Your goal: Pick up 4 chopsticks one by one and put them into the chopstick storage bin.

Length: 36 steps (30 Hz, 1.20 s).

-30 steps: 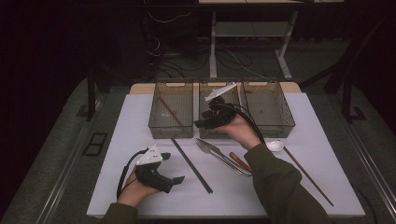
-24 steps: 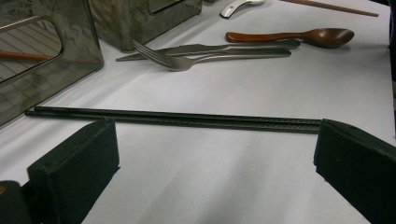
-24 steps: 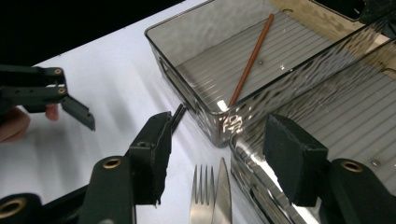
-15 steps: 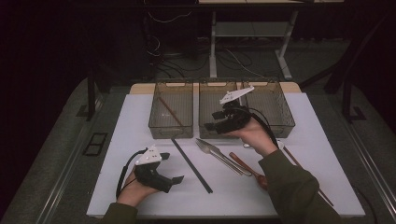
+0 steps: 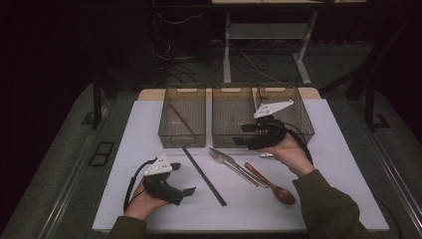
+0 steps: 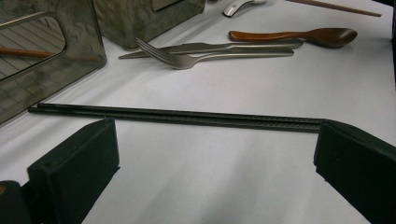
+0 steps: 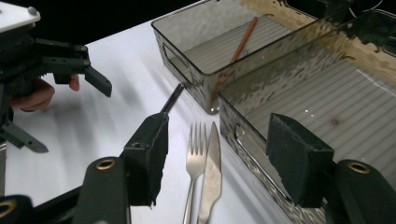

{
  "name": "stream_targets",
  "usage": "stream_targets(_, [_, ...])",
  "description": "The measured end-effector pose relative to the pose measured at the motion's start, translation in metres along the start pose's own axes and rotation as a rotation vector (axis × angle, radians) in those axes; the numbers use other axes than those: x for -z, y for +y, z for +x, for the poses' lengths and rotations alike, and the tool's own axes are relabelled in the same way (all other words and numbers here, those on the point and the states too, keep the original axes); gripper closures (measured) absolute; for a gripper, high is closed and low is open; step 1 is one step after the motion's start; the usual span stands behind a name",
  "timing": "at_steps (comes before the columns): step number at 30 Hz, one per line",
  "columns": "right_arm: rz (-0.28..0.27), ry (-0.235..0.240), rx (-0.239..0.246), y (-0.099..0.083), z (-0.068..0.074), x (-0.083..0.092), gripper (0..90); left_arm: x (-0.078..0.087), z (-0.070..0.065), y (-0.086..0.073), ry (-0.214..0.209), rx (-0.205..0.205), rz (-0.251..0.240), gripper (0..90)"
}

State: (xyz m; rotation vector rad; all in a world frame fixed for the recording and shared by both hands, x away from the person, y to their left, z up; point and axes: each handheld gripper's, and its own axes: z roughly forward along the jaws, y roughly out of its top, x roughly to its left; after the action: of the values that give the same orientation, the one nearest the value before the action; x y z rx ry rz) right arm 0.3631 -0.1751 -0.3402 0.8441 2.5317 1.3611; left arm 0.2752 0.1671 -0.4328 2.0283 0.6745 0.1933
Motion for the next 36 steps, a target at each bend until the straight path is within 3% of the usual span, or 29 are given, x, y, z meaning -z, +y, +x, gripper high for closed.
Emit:
stream_targets(27, [-0.034, -0.072, -0.036, -0.074, -0.008, 0.061, 33.8, 0.001, -0.001, -0.001, 0.009, -0.006, 0.003, 0.0])
stream_targets(36, [-0.048, -0.105, -0.081, -0.097, -0.018, 0.078, 31.9, 0.003, 0.001, -0.005, 0.008, 0.01, -0.007, 0.0])
